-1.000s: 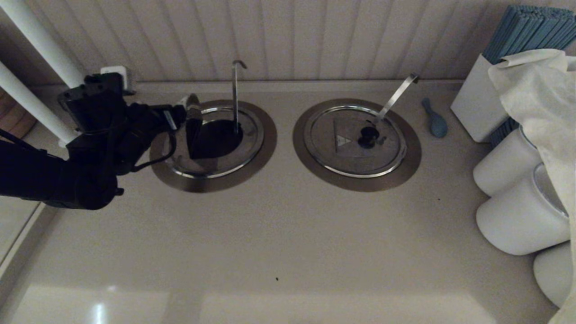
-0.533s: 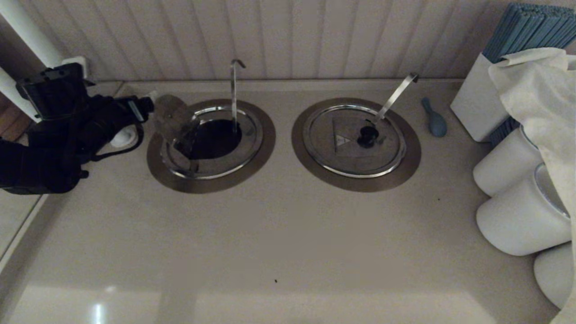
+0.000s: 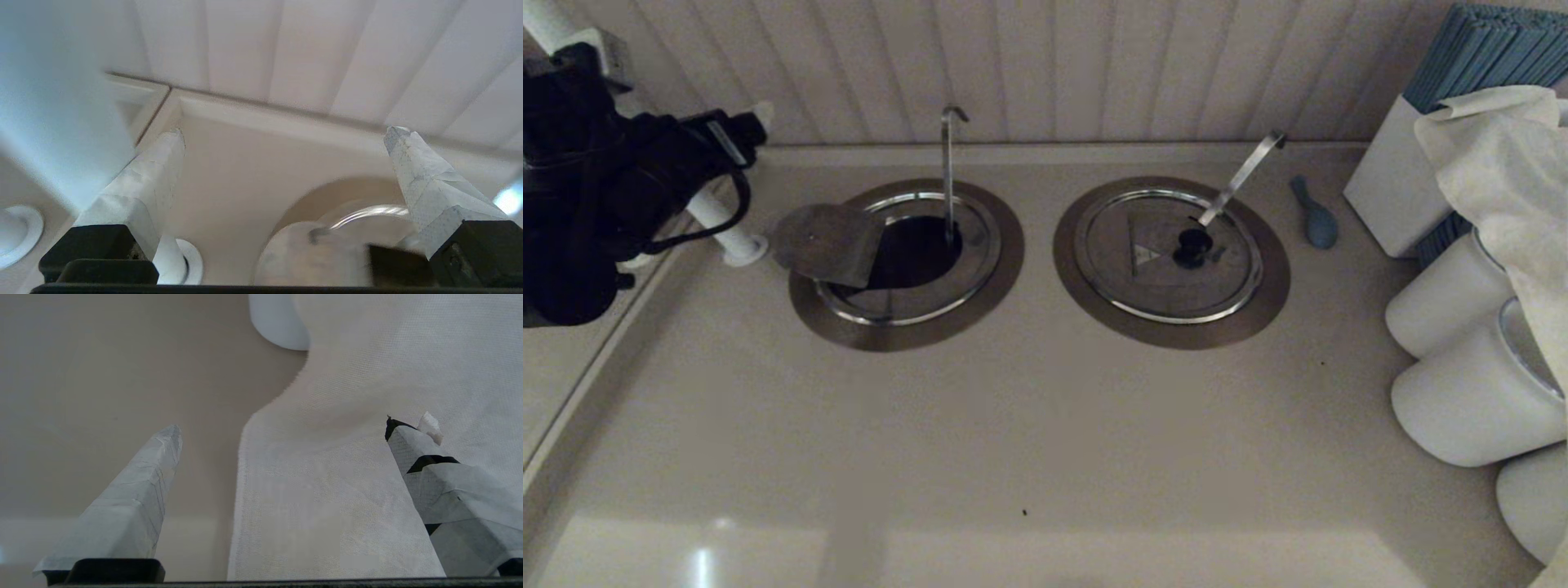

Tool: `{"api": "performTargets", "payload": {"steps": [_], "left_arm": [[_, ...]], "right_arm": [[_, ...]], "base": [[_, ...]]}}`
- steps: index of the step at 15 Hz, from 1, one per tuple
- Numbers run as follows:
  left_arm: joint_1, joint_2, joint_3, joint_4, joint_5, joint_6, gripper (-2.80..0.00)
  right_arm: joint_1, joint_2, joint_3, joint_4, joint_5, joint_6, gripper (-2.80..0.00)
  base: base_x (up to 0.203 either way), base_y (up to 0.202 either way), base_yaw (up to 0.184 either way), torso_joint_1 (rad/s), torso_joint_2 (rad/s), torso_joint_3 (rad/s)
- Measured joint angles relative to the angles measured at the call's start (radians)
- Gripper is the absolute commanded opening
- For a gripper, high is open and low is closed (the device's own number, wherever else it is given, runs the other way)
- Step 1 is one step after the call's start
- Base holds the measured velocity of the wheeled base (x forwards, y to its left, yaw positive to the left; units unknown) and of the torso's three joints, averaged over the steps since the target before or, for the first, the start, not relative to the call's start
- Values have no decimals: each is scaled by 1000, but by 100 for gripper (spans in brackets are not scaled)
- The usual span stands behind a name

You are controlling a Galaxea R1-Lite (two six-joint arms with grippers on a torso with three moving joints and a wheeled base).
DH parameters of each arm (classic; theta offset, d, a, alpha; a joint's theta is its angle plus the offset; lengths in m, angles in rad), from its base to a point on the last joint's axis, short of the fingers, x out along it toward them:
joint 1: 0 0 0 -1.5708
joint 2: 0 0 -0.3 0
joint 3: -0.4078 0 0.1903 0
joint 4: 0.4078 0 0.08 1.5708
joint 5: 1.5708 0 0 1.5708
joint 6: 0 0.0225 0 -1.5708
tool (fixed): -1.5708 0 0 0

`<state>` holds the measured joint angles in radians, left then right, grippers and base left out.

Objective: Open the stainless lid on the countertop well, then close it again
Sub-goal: Open the lid, then stir with a spoon

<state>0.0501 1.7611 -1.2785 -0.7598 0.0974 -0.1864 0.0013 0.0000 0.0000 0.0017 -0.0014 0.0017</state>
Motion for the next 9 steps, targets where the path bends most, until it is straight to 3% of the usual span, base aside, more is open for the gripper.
{"api": "performTargets", "payload": {"steps": [5, 9], "left_arm": [[-244, -26, 18, 80, -5, -12, 0], [-328, 77, -37, 96, -1, 57, 0]], "right_arm": [[0, 0, 0, 0, 0, 0, 0], [0, 0, 0, 0, -1, 0, 0]], "base": [[0, 0, 0, 0, 0, 0], [0, 0, 0, 0, 0, 0]]}}
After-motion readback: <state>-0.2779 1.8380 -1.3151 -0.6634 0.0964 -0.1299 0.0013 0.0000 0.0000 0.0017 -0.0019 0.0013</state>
